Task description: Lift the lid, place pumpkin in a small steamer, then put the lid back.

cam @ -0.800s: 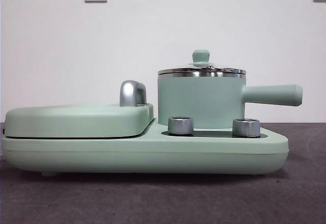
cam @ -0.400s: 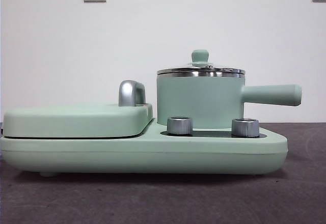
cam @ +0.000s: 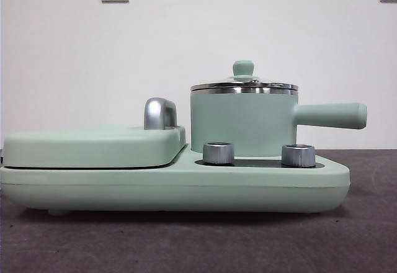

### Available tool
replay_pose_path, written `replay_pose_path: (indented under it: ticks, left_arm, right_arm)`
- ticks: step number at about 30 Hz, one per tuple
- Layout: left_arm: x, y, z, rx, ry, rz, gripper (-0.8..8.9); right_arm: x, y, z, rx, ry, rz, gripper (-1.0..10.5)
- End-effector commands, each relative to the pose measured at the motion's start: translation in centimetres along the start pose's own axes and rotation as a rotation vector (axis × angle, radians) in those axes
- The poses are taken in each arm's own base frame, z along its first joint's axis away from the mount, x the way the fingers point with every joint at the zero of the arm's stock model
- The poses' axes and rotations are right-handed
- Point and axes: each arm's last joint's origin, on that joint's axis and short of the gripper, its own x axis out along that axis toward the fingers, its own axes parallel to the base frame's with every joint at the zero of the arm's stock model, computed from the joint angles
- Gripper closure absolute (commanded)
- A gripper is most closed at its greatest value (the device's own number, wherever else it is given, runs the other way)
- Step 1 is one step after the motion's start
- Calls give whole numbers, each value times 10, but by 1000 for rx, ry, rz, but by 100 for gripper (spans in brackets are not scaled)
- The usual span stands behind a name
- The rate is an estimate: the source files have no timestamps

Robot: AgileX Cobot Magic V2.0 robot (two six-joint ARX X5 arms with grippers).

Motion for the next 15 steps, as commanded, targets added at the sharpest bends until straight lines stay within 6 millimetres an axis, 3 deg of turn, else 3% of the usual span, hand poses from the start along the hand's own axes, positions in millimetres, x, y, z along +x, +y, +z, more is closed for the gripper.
replay_pose_path:
  ticks: [1, 6, 15]
  left_arm:
    - [1, 1, -1, 0, -9, 23, 807]
    - [4, 2, -11, 4, 22, 30, 807]
    - [4, 2, -11, 10, 25, 31, 807]
  right_arm:
    - [-1, 1, 2, 0, -13, 14, 919]
    - [-1, 1, 2, 0, -13, 14, 919]
    - [-1, 1, 2, 0, -13, 14, 919]
